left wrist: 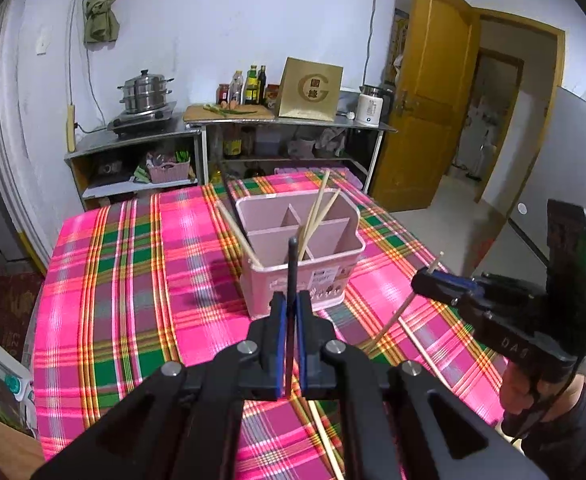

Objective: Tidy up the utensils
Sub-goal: 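Carry both chopsticks over the pink basket and lower them in, then open both tools to drop the chopsticks into the basket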

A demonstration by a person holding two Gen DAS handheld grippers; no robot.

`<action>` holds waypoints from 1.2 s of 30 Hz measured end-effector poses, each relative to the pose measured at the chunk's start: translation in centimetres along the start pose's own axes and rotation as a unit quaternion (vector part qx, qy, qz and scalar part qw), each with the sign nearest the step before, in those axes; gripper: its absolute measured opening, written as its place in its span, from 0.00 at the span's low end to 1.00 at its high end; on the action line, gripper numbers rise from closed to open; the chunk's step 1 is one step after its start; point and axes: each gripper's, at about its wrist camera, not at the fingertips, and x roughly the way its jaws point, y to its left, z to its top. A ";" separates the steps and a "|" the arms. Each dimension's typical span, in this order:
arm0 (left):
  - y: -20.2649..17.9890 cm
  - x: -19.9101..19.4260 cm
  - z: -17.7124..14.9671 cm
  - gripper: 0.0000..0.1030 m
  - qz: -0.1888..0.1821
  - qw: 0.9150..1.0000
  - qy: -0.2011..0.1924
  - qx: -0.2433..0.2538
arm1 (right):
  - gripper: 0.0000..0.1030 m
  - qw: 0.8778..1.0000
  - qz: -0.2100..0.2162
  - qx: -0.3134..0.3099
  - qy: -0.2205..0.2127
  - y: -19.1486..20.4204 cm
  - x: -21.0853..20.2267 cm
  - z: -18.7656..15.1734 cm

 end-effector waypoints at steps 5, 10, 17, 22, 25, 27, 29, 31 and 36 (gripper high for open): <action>-0.4 -0.6 2.6 0.05 -0.002 1.000 -0.011 0.007 | 0.05 1.000 -0.012 -0.016 -0.010 0.1 -0.6 1.8; -0.5 -1.1 5.3 0.05 -0.006 1.000 -0.022 0.007 | 0.05 0.999 -0.018 -0.027 -0.028 0.2 -1.1 4.2; -0.5 -1.7 9.0 0.05 0.006 0.999 -0.035 0.013 | 0.05 0.998 -0.015 -0.031 -0.056 0.4 -1.6 8.4; -0.1 -1.2 11.5 0.05 0.014 0.999 -0.042 0.014 | 0.05 0.997 -0.015 -0.032 -0.072 0.6 -1.1 10.8; 0.3 -0.7 12.4 0.05 0.014 0.999 -0.043 0.010 | 0.05 0.996 -0.017 -0.036 -0.078 0.8 -0.5 11.7; 0.2 -0.3 12.9 0.05 0.016 0.999 -0.044 0.012 | 0.05 0.996 -0.018 -0.038 -0.079 0.9 0.1 12.2; 0.3 0.1 13.4 0.05 0.015 0.999 -0.045 0.013 | 0.05 0.996 -0.020 -0.039 -0.079 0.9 0.6 12.5; 0.3 0.3 13.9 0.05 0.012 0.999 -0.050 0.013 | 0.05 0.996 -0.020 -0.039 -0.076 0.8 1.3 12.8; 0.5 2.1 13.5 0.05 0.008 0.999 -0.043 0.008 | 0.05 0.997 -0.019 -0.031 -0.067 0.0 3.0 12.5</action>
